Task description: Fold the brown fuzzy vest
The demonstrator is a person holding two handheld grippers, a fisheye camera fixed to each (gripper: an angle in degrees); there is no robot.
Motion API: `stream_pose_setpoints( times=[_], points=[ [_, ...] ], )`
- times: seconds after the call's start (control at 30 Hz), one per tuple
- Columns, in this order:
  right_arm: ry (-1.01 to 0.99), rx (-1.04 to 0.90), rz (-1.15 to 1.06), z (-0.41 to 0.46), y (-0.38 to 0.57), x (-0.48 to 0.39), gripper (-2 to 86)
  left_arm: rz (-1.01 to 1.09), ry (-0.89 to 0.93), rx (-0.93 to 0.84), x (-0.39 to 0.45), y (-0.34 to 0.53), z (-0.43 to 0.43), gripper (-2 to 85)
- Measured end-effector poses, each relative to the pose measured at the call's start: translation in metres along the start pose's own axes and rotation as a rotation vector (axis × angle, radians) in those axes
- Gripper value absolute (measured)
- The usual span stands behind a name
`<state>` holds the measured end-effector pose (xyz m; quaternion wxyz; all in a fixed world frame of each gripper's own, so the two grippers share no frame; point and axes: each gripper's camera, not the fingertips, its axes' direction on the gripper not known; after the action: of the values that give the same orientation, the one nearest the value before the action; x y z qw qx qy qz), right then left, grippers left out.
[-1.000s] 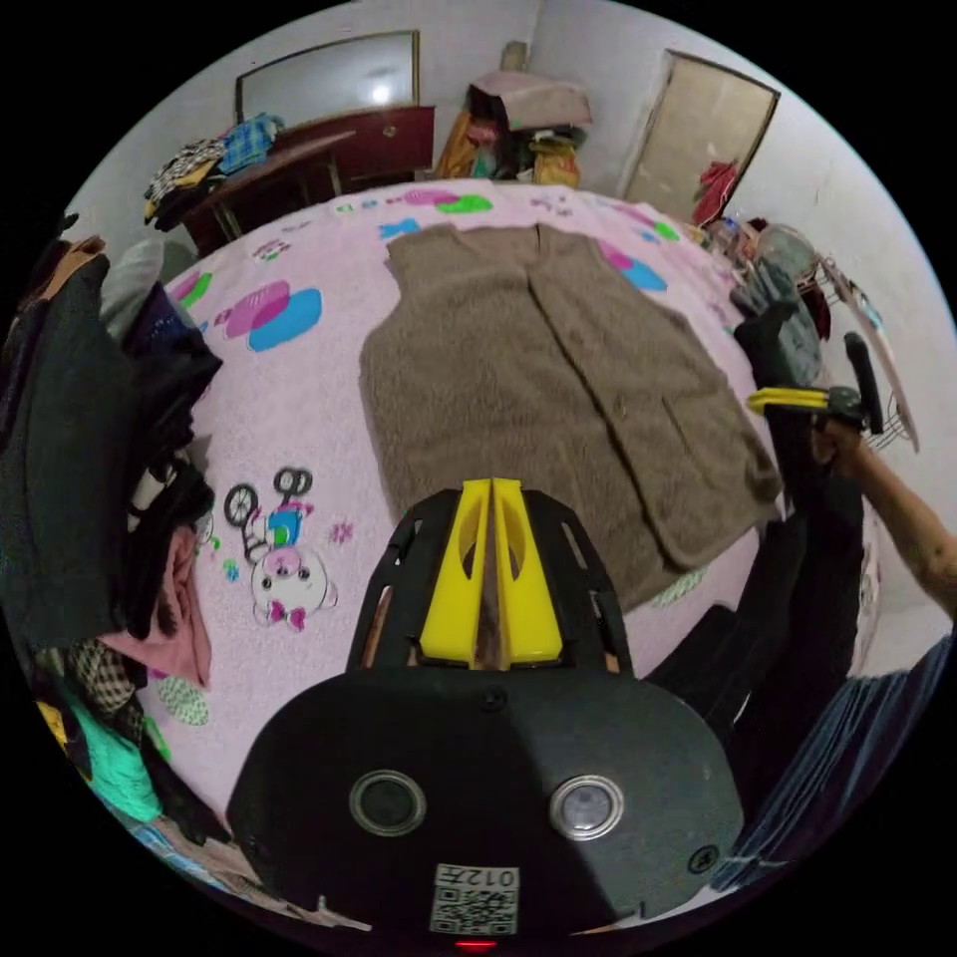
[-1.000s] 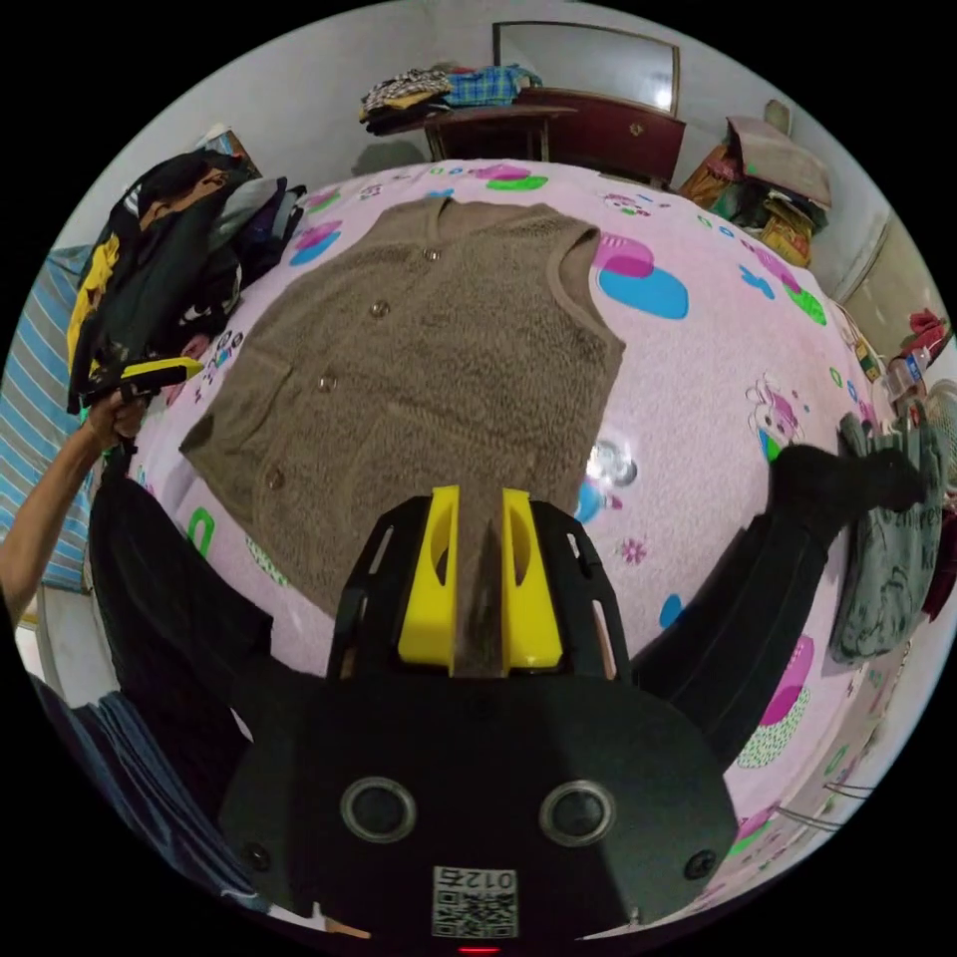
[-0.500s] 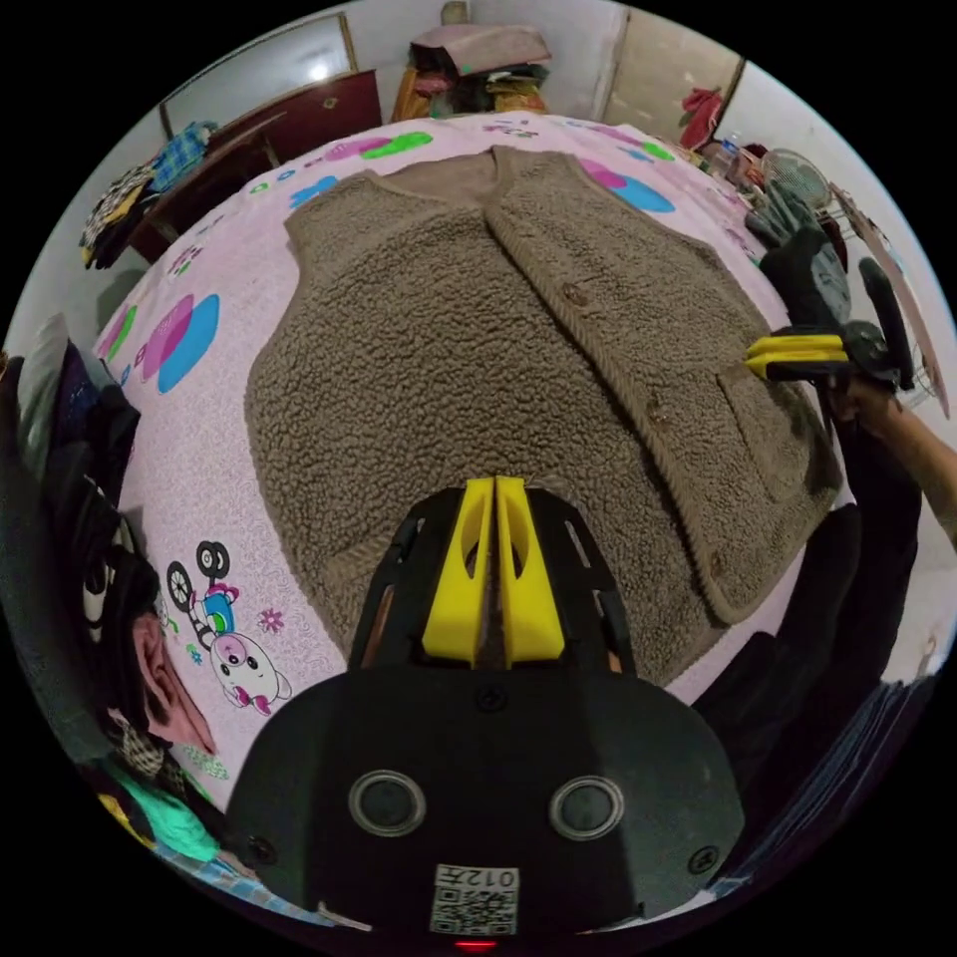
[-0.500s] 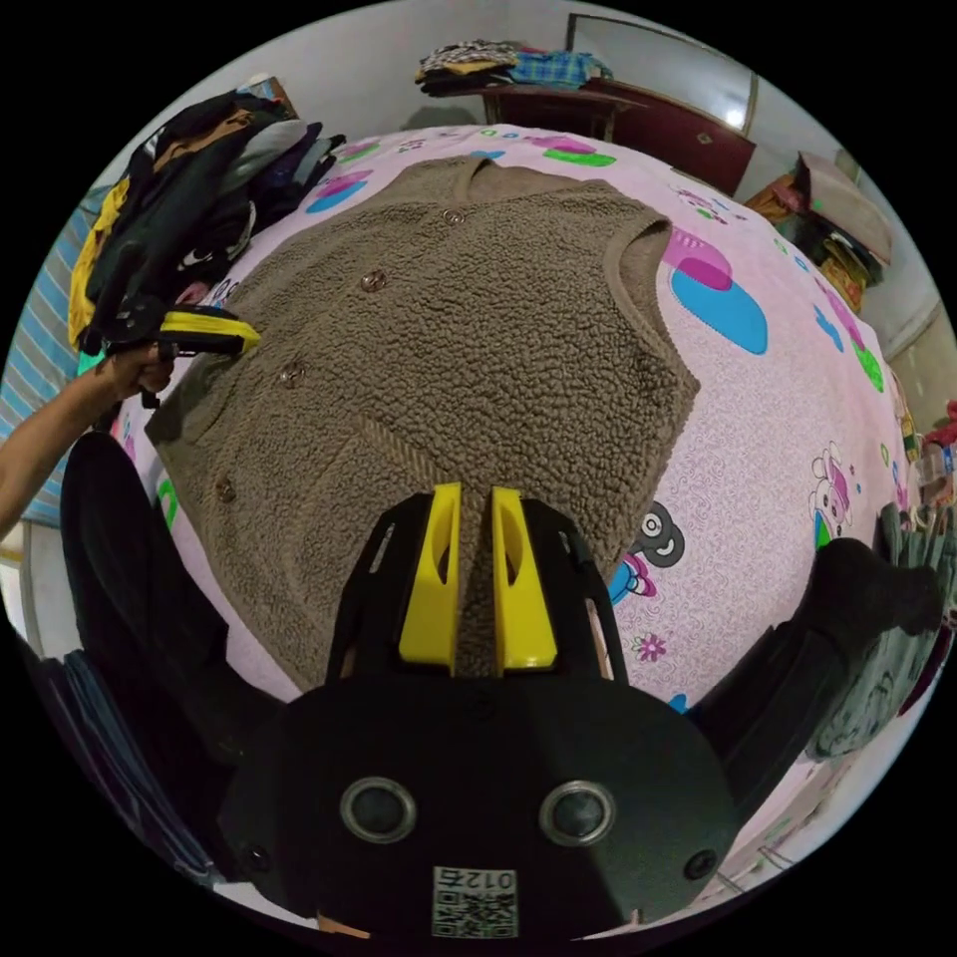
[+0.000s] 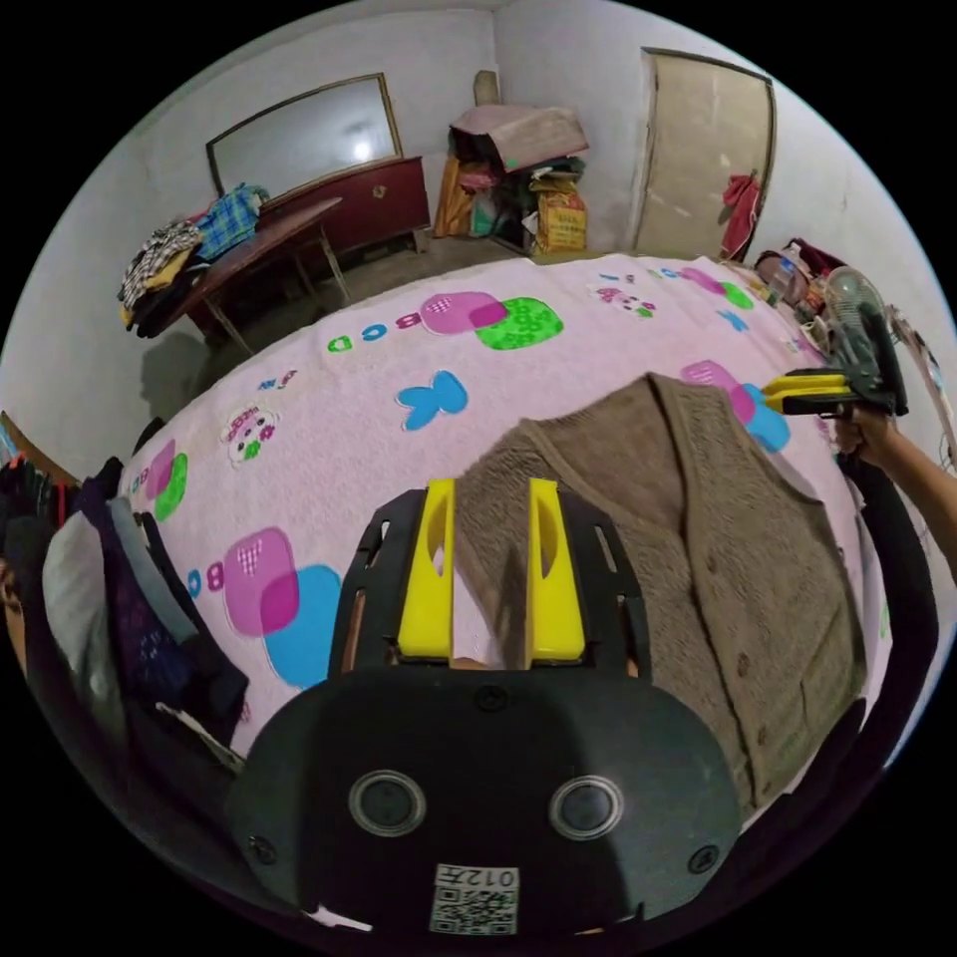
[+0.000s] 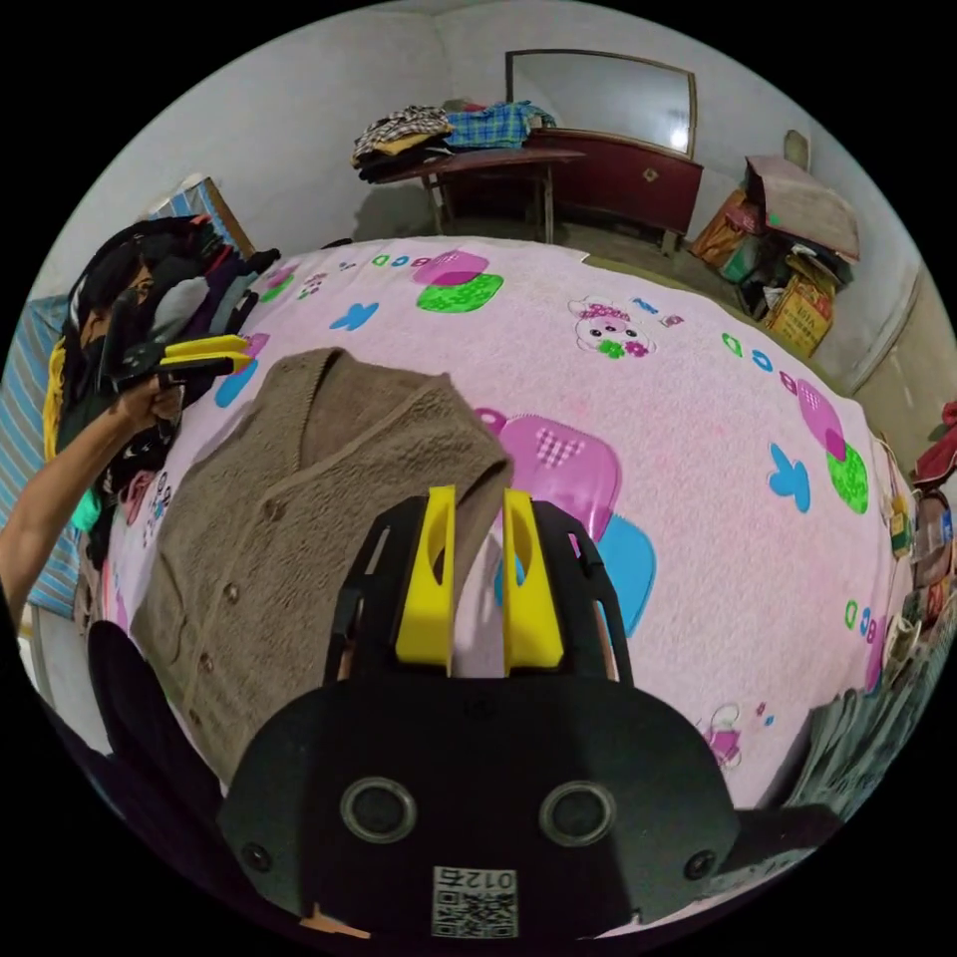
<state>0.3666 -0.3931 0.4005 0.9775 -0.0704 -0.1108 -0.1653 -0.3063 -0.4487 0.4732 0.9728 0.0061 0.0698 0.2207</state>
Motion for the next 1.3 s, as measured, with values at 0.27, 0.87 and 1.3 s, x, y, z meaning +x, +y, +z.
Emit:
stream_pose_setpoints(
  times=[0.27, 0.87, 1.3],
  points=[
    [-0.032, -0.083, -0.041, 0.037, -0.039, 0.017, 10.5, 0.174, -0.008, -0.151, -0.001, -0.035, 0.052, 10.5],
    [-0.055, -0.011, -0.048, -0.043, -0.033, 0.007, 1.5, 0.154, 0.135, 0.006, -0.014, -0.019, -0.045, 1.9],
    [-0.083, 0.101, -0.195, -0.186, 0.050, -0.070, 1.7, 0.219, 0.092, 0.102, 0.045, 0.056, -0.214, 1.5]
  ],
)
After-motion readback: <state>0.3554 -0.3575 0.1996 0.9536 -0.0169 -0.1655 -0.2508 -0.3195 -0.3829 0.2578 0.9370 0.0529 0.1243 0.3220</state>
